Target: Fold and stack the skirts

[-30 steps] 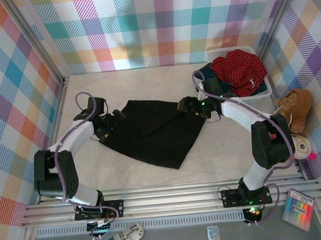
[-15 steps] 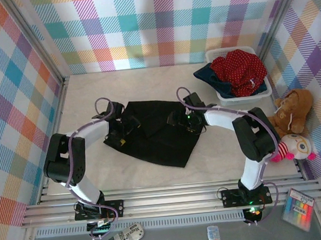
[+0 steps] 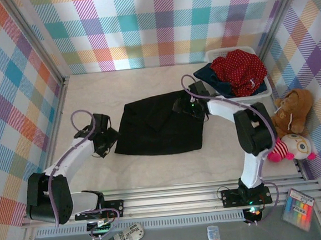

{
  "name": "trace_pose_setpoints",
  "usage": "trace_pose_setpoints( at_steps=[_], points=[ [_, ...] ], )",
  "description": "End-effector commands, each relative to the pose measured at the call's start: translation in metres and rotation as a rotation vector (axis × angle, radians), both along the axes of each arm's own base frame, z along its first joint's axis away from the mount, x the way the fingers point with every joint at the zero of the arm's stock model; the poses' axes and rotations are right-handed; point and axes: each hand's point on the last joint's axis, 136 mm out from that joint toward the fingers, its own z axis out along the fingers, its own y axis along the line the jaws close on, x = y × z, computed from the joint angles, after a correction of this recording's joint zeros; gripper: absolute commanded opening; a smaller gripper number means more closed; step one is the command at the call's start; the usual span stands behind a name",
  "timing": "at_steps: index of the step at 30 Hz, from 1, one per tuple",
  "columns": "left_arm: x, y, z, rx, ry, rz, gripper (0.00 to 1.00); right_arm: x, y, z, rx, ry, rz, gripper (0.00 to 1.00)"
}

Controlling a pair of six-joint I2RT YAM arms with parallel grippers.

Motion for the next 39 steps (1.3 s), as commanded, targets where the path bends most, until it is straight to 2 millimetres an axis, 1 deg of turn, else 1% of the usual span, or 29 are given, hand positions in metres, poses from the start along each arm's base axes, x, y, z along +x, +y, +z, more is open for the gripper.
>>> trace_pose_setpoints(
  at_steps=[1, 4, 6, 9, 13, 15, 18, 21, 22, 23, 25, 26, 30, 34, 38, 39],
  points=[
    [-0.026, -0.006, -0.015, -0.065, 0.069, 0.009, 0.60, -0.022, -0.006, 0.023, 0.012, -0.081, 0.037, 0.99],
    [-0.033, -0.014, -0.027, -0.119, 0.074, 0.001, 0.49, -0.045, -0.017, 0.016, -0.043, -0.103, 0.112, 0.99],
    [-0.029, -0.020, -0.030, -0.149, 0.063, -0.010, 0.45, -0.061, -0.012, 0.015, -0.059, -0.134, 0.244, 0.99],
    [-0.020, -0.023, -0.032, -0.158, 0.048, -0.021, 0.44, -0.089, 0.000, 0.017, -0.128, -0.185, 0.506, 0.99],
    [-0.009, -0.025, -0.037, -0.147, 0.049, -0.040, 0.43, -0.117, 0.003, 0.017, -0.269, -0.309, 0.801, 0.99],
    [-0.003, -0.027, -0.040, -0.148, 0.046, -0.049, 0.39, -0.129, 0.005, 0.016, -0.298, -0.379, 0.911, 1.00],
    [-0.001, -0.028, -0.044, -0.139, 0.058, -0.051, 0.34, -0.142, 0.005, 0.013, -0.344, -0.432, 1.027, 0.99],
    [0.004, -0.029, -0.045, -0.136, 0.045, -0.055, 0.32, -0.157, 0.007, -0.001, -0.441, -0.486, 1.178, 0.98],
    [0.006, -0.030, -0.045, -0.135, 0.042, -0.058, 0.30, -0.160, 0.007, -0.005, -0.476, -0.507, 1.215, 0.97],
    [0.009, -0.031, -0.044, -0.132, 0.040, -0.063, 0.27, -0.164, 0.005, -0.011, -0.513, -0.526, 1.256, 0.94],
    [0.013, -0.032, -0.041, -0.123, 0.041, -0.076, 0.20, -0.169, 0.004, -0.018, -0.560, -0.560, 1.312, 0.80],
    [0.014, -0.032, -0.039, -0.116, 0.040, -0.080, 0.16, -0.172, 0.002, -0.020, -0.578, -0.576, 1.340, 0.75],
    [0.011, -0.030, -0.033, -0.080, 0.052, -0.082, 0.00, -0.178, -0.006, -0.028, -0.654, -0.611, 1.434, 0.67],
    [0.004, -0.027, -0.032, -0.064, 0.079, -0.073, 0.00, -0.177, -0.016, -0.039, -0.751, -0.637, 1.502, 0.55],
    [0.002, -0.026, -0.026, -0.059, 0.073, -0.068, 0.00, -0.173, -0.014, -0.040, -0.759, -0.645, 1.497, 0.47],
    [0.003, -0.025, -0.024, -0.056, 0.071, -0.066, 0.00, -0.170, -0.014, -0.042, -0.764, -0.636, 1.488, 0.43]
  ],
)
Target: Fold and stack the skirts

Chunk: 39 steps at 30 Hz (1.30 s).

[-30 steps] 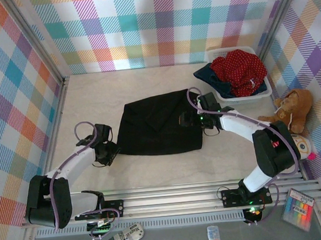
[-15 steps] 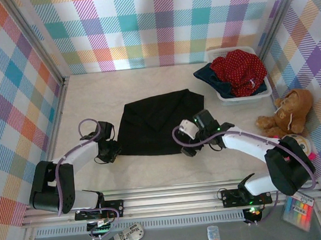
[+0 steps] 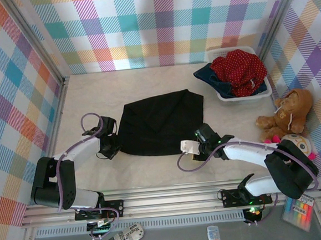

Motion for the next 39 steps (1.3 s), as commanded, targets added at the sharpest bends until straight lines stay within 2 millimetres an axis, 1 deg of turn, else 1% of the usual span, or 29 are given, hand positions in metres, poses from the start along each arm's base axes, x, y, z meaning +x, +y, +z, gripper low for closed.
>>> trace_pose_setpoints(
  at_steps=[1, 4, 6, 7, 9, 11, 12, 14, 15, 17, 18, 19, 20, 21, 23, 24, 26, 27, 29, 31, 32, 34, 36, 39],
  points=[
    [0.004, 0.001, 0.014, 0.019, -0.031, 0.003, 0.00, 0.012, 0.003, 0.000, -0.019, -0.057, 0.016, 0.40],
    [0.004, 0.003, 0.018, 0.031, -0.027, 0.002, 0.00, 0.033, 0.002, 0.006, -0.026, -0.119, -0.065, 0.27],
    [0.004, 0.005, 0.022, 0.045, -0.025, 0.004, 0.00, 0.043, 0.003, 0.015, -0.022, -0.146, -0.104, 0.17],
    [0.004, 0.007, 0.025, 0.054, -0.031, 0.006, 0.00, 0.044, 0.004, 0.021, -0.009, -0.138, -0.108, 0.13],
    [0.006, 0.011, 0.034, 0.072, -0.045, 0.011, 0.00, 0.036, 0.008, 0.033, 0.037, -0.073, -0.085, 0.08],
    [0.010, 0.014, 0.044, 0.089, -0.059, 0.007, 0.00, 0.025, 0.012, 0.047, 0.104, 0.035, -0.066, 0.05],
    [0.013, 0.015, 0.050, 0.094, -0.066, 0.001, 0.00, 0.022, 0.012, 0.051, 0.114, 0.082, -0.067, 0.00],
    [0.023, 0.012, 0.067, 0.081, -0.097, -0.016, 0.00, 0.024, 0.012, 0.059, 0.108, 0.102, -0.065, 0.00],
    [0.030, 0.010, 0.081, 0.077, -0.126, -0.028, 0.00, 0.029, 0.014, 0.069, 0.136, 0.087, -0.074, 0.00],
    [0.048, 0.006, 0.119, 0.072, -0.225, -0.050, 0.00, 0.041, 0.021, 0.103, 0.251, 0.059, -0.102, 0.00],
    [0.058, 0.005, 0.142, 0.074, -0.283, -0.068, 0.00, 0.047, 0.024, 0.125, 0.312, 0.042, -0.110, 0.00],
    [0.068, 0.004, 0.170, 0.083, -0.347, -0.086, 0.00, 0.051, 0.026, 0.150, 0.367, 0.023, -0.105, 0.00],
    [0.075, 0.003, 0.194, 0.092, -0.398, -0.104, 0.00, 0.052, 0.028, 0.170, 0.403, 0.006, -0.094, 0.00],
    [0.081, 0.003, 0.220, 0.103, -0.451, -0.124, 0.00, 0.052, 0.029, 0.192, 0.431, -0.007, -0.078, 0.00],
    [0.090, 0.000, 0.274, 0.113, -0.568, -0.156, 0.00, 0.047, 0.031, 0.228, 0.466, -0.027, -0.038, 0.00],
    [0.092, 0.000, 0.300, 0.119, -0.628, -0.172, 0.00, 0.043, 0.031, 0.248, 0.486, -0.039, -0.019, 0.00],
    [0.089, 0.003, 0.344, 0.145, -0.724, -0.187, 0.00, 0.035, 0.031, 0.278, 0.517, -0.063, 0.012, 0.00],
    [0.085, 0.007, 0.363, 0.165, -0.763, -0.187, 0.00, 0.033, 0.030, 0.293, 0.536, -0.081, 0.027, 0.00],
    [0.078, 0.014, 0.394, 0.206, -0.823, -0.178, 0.00, 0.028, 0.028, 0.317, 0.571, -0.111, 0.050, 0.00],
    [0.074, 0.022, 0.417, 0.249, -0.882, -0.161, 0.00, 0.029, 0.026, 0.339, 0.610, -0.151, 0.067, 0.00],
    [0.075, 0.026, 0.424, 0.270, -0.899, -0.150, 0.00, 0.031, 0.025, 0.347, 0.624, -0.169, 0.075, 0.00],
    [0.083, 0.035, 0.431, 0.312, -0.911, -0.122, 0.00, 0.043, 0.021, 0.356, 0.643, -0.208, 0.077, 0.00],
    [0.098, 0.041, 0.430, 0.318, -0.915, -0.098, 0.00, 0.059, 0.017, 0.356, 0.639, -0.239, 0.074, 0.00],
    [0.132, 0.053, 0.426, 0.298, -0.918, -0.057, 0.00, 0.093, 0.012, 0.358, 0.631, -0.275, 0.060, 0.00]
  ],
)
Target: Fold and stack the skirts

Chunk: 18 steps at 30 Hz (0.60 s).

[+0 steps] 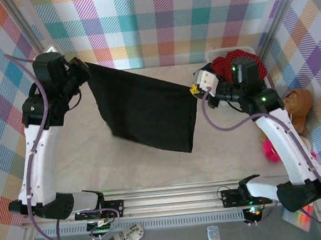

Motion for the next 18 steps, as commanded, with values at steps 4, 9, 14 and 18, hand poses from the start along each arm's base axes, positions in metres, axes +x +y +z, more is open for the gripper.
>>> trace_pose_setpoints(
  at_steps=[4, 9, 14, 18],
  points=[
    [0.080, 0.028, 0.007, -0.011, -0.041, 0.053, 0.00, 0.068, -0.005, 0.017, -0.003, -0.093, 0.004, 0.00],
    [0.099, 0.020, 0.048, -0.003, -0.105, -0.018, 0.00, 0.099, -0.004, 0.045, -0.047, -0.155, -0.006, 0.00],
    [0.078, 0.018, 0.054, 0.023, -0.106, -0.044, 0.00, 0.105, -0.010, 0.048, -0.096, -0.204, -0.037, 0.00],
    [0.049, 0.019, -0.006, -0.018, -0.003, -0.029, 0.00, 0.100, -0.007, -0.010, -0.227, -0.205, -0.041, 0.00]
  ],
)
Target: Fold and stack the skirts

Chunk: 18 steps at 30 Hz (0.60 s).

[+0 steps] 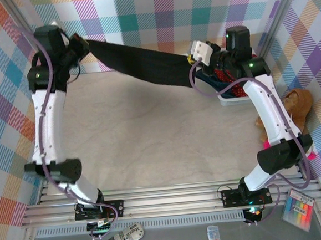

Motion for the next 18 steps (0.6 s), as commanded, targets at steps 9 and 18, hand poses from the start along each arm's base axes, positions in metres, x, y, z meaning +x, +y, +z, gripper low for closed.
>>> trace_pose_setpoints(
  at_steps=[9, 18],
  points=[
    [-0.182, 0.037, -0.336, -0.183, 0.704, 0.319, 0.99, -0.142, 0.052, -0.236, -0.433, 0.393, 0.132, 0.65],
    [-0.147, 0.021, -0.337, -0.181, 0.706, 0.202, 1.00, -0.092, 0.052, -0.218, 0.310, 0.728, -0.489, 0.99]
  ],
)
